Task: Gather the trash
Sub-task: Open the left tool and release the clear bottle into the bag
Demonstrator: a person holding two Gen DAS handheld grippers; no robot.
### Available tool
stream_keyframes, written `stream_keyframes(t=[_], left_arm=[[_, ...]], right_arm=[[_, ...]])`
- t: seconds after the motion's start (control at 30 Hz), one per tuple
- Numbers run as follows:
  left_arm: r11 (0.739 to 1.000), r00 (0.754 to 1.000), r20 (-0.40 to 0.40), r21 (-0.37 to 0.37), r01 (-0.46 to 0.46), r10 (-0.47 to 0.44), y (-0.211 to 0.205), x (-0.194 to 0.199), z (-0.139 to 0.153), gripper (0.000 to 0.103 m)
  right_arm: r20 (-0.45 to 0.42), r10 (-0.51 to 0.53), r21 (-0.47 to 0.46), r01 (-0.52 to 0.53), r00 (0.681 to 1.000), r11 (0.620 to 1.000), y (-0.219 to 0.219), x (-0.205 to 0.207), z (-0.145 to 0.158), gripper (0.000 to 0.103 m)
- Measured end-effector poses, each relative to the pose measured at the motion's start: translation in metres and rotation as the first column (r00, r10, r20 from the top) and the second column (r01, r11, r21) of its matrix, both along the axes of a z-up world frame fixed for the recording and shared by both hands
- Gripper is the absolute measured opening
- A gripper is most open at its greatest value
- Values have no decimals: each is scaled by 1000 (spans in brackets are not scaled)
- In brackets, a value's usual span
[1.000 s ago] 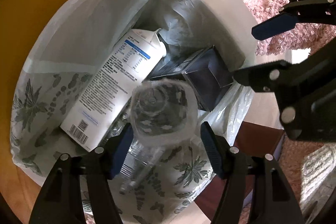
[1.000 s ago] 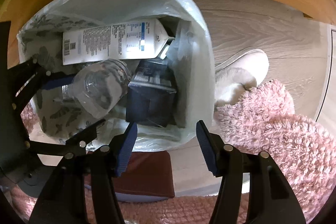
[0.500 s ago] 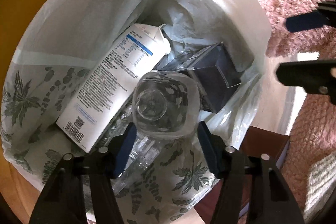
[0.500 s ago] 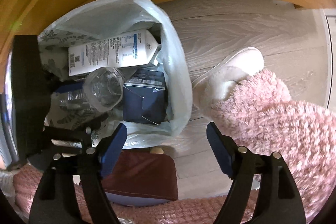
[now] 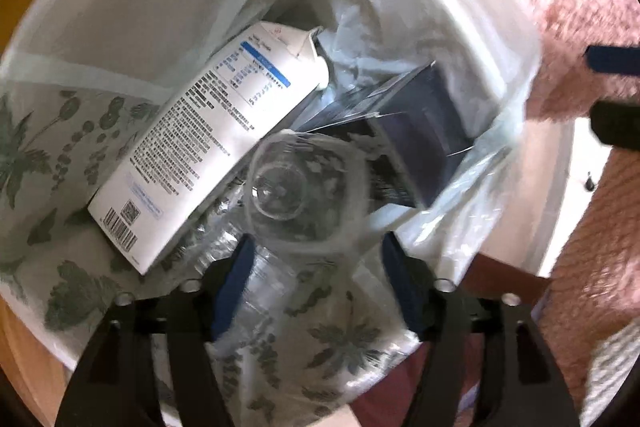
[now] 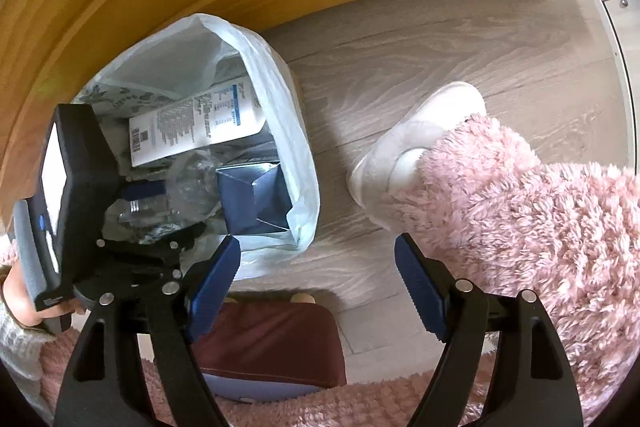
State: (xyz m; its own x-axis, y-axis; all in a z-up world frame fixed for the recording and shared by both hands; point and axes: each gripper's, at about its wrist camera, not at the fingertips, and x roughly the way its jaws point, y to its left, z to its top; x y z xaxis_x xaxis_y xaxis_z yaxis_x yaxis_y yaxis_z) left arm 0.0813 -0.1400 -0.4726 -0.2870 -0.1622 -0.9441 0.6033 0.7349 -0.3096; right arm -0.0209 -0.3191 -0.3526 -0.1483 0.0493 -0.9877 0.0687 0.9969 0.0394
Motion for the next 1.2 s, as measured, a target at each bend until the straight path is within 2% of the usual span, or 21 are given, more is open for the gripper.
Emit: stream_keyframes(t=[0.1,0.23,0.37,0.6,0.9,1.03,1.2], left_arm=[[999,999,31,-19,-35,35,4,0,15,78],[995,991,89,-8,-102,102,11,-2,38,91],[987,977,140,-20,-162,163,19,-4,64,95],[960,936,222,-15,-279,275,34,-1,103,95],[921,896,219,-57,-385,387,46,-21,124,95],[900,868,240,-71,-430,434,54,-32,135,95],[876,838,265,-71,-476,477,66,-43,143,95]], right_arm=[[42,16,30,-18,999,999,3,-4,6,83],[97,28,63,-34,995,997,8,-7,14,85],[140,56,65,-65,989,996,13,-9,19,85],[180,64,128,-88,982,988,18,-14,25,85],[225,110,157,-148,968,976,34,-18,29,89],[231,124,161,-163,965,973,38,-18,29,89],[285,114,174,-169,952,970,39,-21,40,89]])
